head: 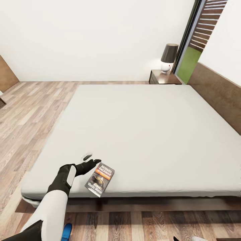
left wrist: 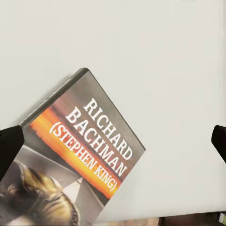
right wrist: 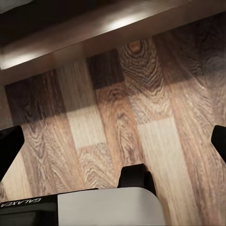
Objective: In the bedroom, move the book from the bed onto either nightstand, and place the two sandals side by side next to the bed.
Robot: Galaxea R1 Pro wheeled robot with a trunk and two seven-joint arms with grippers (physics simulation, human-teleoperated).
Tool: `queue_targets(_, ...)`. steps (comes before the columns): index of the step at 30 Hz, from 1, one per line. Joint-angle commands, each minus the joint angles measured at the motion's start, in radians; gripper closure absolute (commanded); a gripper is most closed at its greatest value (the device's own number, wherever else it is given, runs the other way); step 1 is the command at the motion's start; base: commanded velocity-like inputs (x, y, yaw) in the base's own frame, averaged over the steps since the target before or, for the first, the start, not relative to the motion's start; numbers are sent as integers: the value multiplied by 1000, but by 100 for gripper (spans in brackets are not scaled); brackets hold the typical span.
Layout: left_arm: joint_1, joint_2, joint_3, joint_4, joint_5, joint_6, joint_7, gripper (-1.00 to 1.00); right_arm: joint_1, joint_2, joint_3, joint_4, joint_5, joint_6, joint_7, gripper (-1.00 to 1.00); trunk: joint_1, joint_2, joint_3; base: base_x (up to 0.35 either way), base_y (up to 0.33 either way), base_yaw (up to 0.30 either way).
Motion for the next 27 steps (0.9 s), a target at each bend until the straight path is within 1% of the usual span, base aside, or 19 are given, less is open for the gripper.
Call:
queue_targets(1, -1, -1, 7, -1, -2, 7, -5, -100, -1, 0, 8, 1, -10, -3, 4, -100, -4, 7, 3, 0, 0, 0)
queue_targets(23, -1, -1, 7, -1, -2, 9, -10, -100, -1, 0, 8, 1, -10, -3, 4, -100, -88, 161, 71, 0, 0, 0)
queue_targets(25, -1, -1, 7, -1, -2, 9, -20, -100, -1, 0, 8, 1, -10, -3, 4, -100, -96, 175, 78, 0, 0, 0)
queue_targets(27, -1, -1, 7, -1, -2, 9, -49, -100, -1, 0, 8, 1, -10, -4, 4, -100, -104, 189, 84, 0, 0, 0)
